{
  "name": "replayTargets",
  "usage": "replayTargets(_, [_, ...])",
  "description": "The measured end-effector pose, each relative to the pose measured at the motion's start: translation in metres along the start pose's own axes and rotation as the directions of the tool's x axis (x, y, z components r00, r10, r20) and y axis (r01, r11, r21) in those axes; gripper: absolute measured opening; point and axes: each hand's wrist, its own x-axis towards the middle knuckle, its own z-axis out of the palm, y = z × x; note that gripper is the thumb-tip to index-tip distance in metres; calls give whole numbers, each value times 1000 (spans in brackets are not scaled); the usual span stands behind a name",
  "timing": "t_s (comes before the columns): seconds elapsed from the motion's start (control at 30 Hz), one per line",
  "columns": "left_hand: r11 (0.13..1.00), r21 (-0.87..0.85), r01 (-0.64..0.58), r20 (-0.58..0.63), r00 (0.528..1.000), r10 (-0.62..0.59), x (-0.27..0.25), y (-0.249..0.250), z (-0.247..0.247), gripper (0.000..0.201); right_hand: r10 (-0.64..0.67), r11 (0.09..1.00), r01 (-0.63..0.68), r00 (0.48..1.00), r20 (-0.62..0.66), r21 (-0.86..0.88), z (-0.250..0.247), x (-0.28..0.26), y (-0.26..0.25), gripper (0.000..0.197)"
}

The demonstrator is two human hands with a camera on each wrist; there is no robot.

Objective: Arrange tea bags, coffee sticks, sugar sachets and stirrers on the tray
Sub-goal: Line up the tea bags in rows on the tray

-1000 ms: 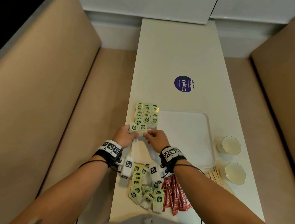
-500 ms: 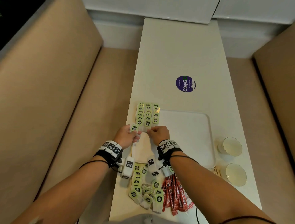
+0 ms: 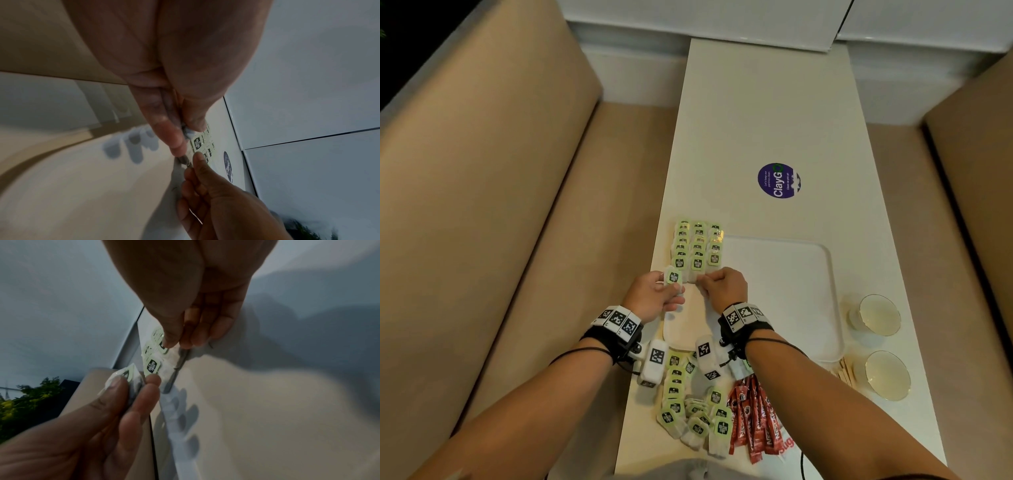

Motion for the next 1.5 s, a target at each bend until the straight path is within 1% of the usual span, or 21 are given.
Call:
replayTargets(0.07, [1000, 16, -10, -6, 1000, 10, 0, 0, 0, 4, -30, 998, 31, 999, -17, 48, 1, -4, -1, 26])
replayTargets(0.1, [999, 32, -15, -5, 1000, 15, 1, 0, 0, 4, -61, 995, 60, 998, 4, 81, 0, -8, -1, 27])
replayTargets(0.17, [997, 70, -23, 8, 1000, 23, 2, 0, 1, 4, -119, 983, 101, 986, 116, 155, -1, -17, -4, 32])
replayTargets(0.23, [995, 99, -32, 30, 999, 29, 3, -2, 2, 6, -173, 974, 131, 957, 233, 183, -3, -25, -7, 33])
replayTargets(0.3, [994, 98, -39, 50, 998, 34, 4, -3, 3, 8, -205, 970, 157, 939, 276, 188, -3, -28, -5, 27])
replayTargets(0.4, [994, 93, -49, 74, 996, 42, 4, -2, 4, 9, -213, 966, 156, 932, 293, 207, -3, -27, -2, 20])
replayTargets(0.53, [998, 53, -30, 93, 995, 25, 6, -5, 5, 14, -214, 968, 164, 933, 288, 189, -3, -27, 1, 12])
replayTargets(0.6, [989, 131, -67, 80, 995, 57, 7, -7, 3, 12, -200, 969, 148, 942, 270, 199, -3, -27, 4, 13])
replayTargets(0.67, [971, 214, -103, 53, 994, 94, 8, -7, 2, 14, -185, 964, 123, 946, 266, 234, -4, -29, 6, 13])
replayTargets(0.73, [960, 248, -128, 46, 992, 120, 10, -7, 3, 16, -176, 962, 107, 946, 271, 251, -5, -31, 9, 17])
replayTargets(0.8, [957, 253, -142, 56, 990, 132, 11, -6, 4, 17, -166, 964, 97, 946, 279, 247, -5, -33, 13, 15])
replayTargets(0.93, [952, 266, -150, 72, 988, 136, 12, -6, 7, 10, -165, 968, 100, 945, 282, 232, -8, -31, 18, 8])
replayTargets(1.03, [952, 256, -166, 57, 986, 157, 12, -2, 10, 6, -139, 977, 93, 961, 238, 192, -14, -25, 19, 12])
replayTargets(1.1, [954, 261, -146, 59, 989, 135, 12, 2, 11, 6, -105, 987, 80, 977, 186, 141, -18, -18, 21, 19])
replayTargets(1.17, [961, 263, -86, 77, 995, 68, 14, 4, 11, 7, -66, 996, 56, 989, 129, 74, -24, -9, 24, 31])
replayTargets(1.23, [967, 253, -26, 98, 995, 1, 14, 5, 13, 12, -30, 999, 29, 996, 83, 17, -29, -4, 25, 40])
replayTargets(1.33, [966, 259, 4, 135, 990, -41, 13, 7, 17, 19, -11, 1000, 12, 996, 90, -11, -32, 2, 23, 39])
replayTargets(1.5, [961, 277, 0, 151, 988, -44, 13, 10, 22, 19, 22, 999, -18, 994, 104, -40, -34, 5, 16, 36])
